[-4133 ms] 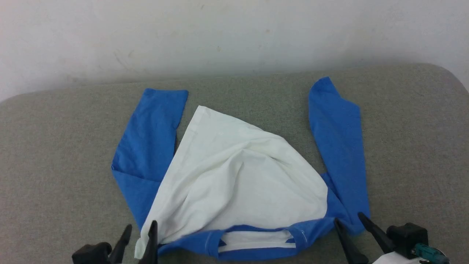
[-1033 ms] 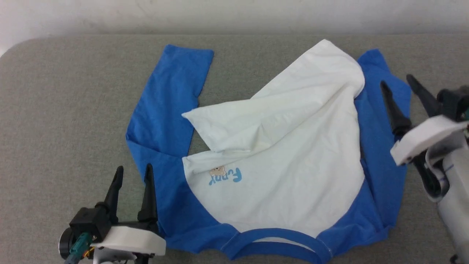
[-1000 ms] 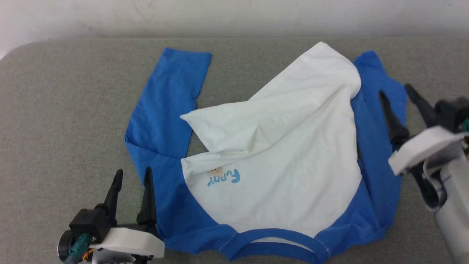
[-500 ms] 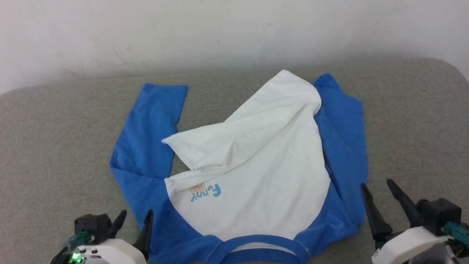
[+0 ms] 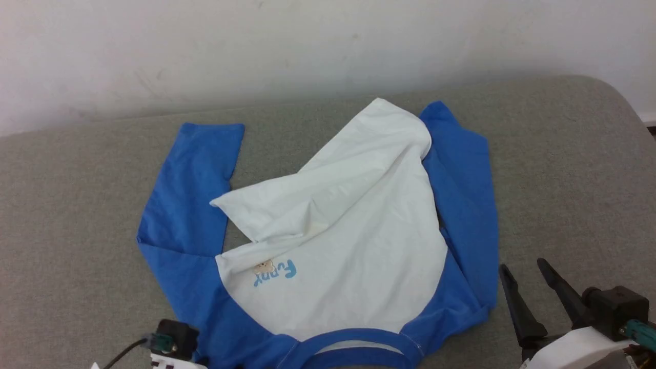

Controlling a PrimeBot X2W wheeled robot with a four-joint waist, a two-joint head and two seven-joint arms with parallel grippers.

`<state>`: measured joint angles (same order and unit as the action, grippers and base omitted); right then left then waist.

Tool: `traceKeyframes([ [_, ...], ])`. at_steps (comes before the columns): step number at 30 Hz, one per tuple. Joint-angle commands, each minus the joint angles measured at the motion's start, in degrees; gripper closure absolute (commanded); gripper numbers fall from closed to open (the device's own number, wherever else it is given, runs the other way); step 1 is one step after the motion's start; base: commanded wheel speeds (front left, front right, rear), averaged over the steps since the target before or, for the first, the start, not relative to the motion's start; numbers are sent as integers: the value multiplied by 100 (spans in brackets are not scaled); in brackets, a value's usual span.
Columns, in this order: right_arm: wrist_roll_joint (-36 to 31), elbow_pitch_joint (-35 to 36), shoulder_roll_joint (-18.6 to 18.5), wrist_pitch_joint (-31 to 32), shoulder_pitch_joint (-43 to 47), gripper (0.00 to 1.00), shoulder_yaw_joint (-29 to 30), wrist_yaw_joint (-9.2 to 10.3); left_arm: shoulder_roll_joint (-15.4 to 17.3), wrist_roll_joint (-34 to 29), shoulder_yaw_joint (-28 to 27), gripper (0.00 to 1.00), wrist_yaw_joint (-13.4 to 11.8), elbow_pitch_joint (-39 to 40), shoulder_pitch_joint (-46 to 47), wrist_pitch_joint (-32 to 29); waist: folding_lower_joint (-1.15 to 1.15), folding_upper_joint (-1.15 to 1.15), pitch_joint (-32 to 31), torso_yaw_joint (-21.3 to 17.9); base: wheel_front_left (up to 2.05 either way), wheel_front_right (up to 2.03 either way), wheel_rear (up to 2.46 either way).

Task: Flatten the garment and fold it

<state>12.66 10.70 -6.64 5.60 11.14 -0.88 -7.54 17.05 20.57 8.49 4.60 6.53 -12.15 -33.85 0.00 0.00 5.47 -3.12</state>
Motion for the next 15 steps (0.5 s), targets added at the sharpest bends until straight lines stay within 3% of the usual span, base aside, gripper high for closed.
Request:
traceKeyframes([
  [1,9,38,30,20,-24,0,8,5,55,-23,60,0,60,-125,51,-49,0,0,155,-50,0,0,0],
  [5,31,42,49,46,-89,0,13,5,92,-62,379,0,150,-689,268,-169,0,0,323,-82,0,0,0],
  [9,64,8,-6,169,-120,0,94,5,106,-3,715,0,189,-1192,280,-796,0,0,392,-102,0,0,0],
  [10,85,-14,-41,253,-120,0,108,5,114,2,751,34,180,-1246,279,-928,0,0,398,-101,0,0,0],
  [11,121,-32,-87,341,-120,0,110,5,92,36,757,53,143,-1285,268,-1043,0,0,399,-94,0,0,0],
  [12,170,-51,-145,447,-119,0,96,5,87,46,769,98,112,-1300,260,-1135,0,0,396,-85,0,0,0],
  [15,359,-134,-391,927,-88,0,-65,5,60,43,713,100,-14,-1230,265,-1101,0,0,359,-33,0,0,0],
])
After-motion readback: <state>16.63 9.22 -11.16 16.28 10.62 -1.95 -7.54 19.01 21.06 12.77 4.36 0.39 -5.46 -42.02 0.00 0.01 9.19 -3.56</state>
